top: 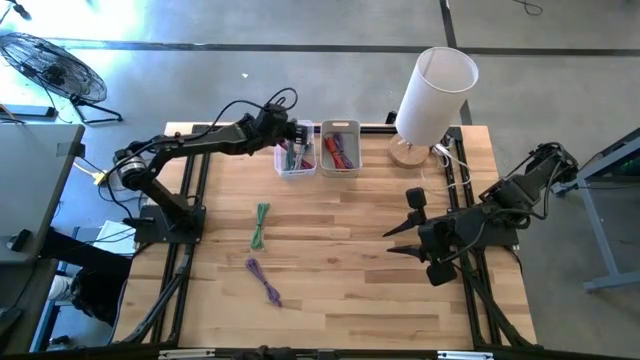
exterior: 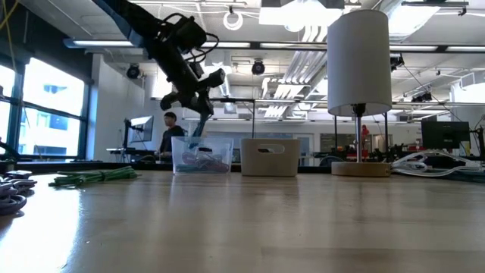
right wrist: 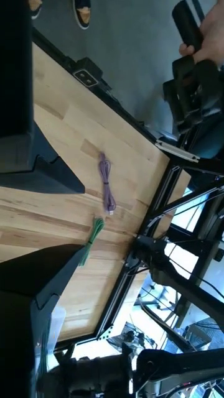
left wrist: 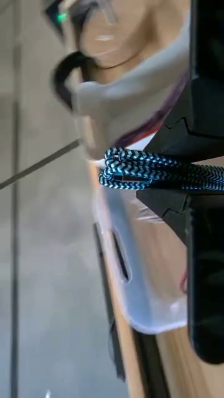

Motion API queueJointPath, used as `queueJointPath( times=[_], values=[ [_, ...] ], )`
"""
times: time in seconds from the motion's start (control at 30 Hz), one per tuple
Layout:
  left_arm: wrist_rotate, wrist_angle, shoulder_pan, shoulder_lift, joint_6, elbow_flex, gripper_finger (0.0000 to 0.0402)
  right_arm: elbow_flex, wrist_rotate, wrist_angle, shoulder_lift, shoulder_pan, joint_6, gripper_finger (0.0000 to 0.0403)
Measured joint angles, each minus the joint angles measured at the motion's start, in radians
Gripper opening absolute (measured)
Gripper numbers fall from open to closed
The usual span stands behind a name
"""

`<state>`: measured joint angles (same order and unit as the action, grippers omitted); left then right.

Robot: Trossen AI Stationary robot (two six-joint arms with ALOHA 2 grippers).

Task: Pick & Place USB Port
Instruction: Put the blue patterned charger cable into the transparent bin, then put the green charger cable into the gray bin

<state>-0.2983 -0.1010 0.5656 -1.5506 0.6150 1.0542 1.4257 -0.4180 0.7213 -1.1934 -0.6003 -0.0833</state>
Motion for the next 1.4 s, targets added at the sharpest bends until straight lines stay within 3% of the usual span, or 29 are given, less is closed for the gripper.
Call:
queueJointPath(
  times=[0.1, 0.37, 0.57, 0.67, 0.83, 0.9, 0.97, 1.07, 1.17, 1.3, 1.4],
  values=[
    [0.077, 0.062, 0.014, -0.018, -0.051, -0.004, 0.0049, 0.0, 0.001, 0.0, 0.0, 0.005, 0.0, 0.0133],
    [0.089, 0.07, 0.017, -0.025, -0.012, -0.002, 0.0141, 0.0, 0.004, 0.002, 0.0, 0.005, 0.005, 0.0133],
    [0.086, 0.095, 0.017, -0.025, -0.009, -0.002, 0.0149, 0.0, 0.005, 0.007, 0.0, 0.005, 0.008, 0.0133],
    [0.116, 0.19, 0.017, -0.02, -0.031, -0.002, 0.015, 0.0, 0.006, 0.014, 0.0, 0.005, 0.029, 0.0133],
    [0.284, 0.568, 0.022, 0.022, -0.229, -0.002, 0.0151, 0.0, 0.009, 0.045, 0.0, 0.004, 0.042, 0.0133],
    [0.428, 0.694, 0.042, 0.058, -0.312, -0.001, 0.0151, 0.0, 0.009, 0.049, 0.0, 0.004, 0.057, 0.0133],
    [0.591, 0.718, 0.072, 0.111, -0.369, 0.014, 0.0147, 0.0, 0.012, 0.057, 0.0, 0.004, 0.058, 0.0133],
    [0.807, 0.586, 0.114, 0.214, -0.433, 0.058, 0.0129, 0.0, 0.038, 0.061, 0.0, 0.004, 0.061, 0.0133],
    [0.927, 0.358, 0.119, 0.323, -0.562, 0.126, 0.0105, 0.0, 0.047, 0.061, 0.0, 0.004, 0.06, 0.0133],
    [0.965, -0.031, 0.1, 0.438, -0.762, 0.246, 0.0076, 0.0, 0.047, 0.061, 0.0, 0.004, 0.06, 0.0133],
    [0.923, -0.35, 0.079, 0.493, -0.879, 0.359, 0.0061, 0.0, 0.047, 0.061, 0.0, 0.004, 0.059, 0.0133]
  ],
)
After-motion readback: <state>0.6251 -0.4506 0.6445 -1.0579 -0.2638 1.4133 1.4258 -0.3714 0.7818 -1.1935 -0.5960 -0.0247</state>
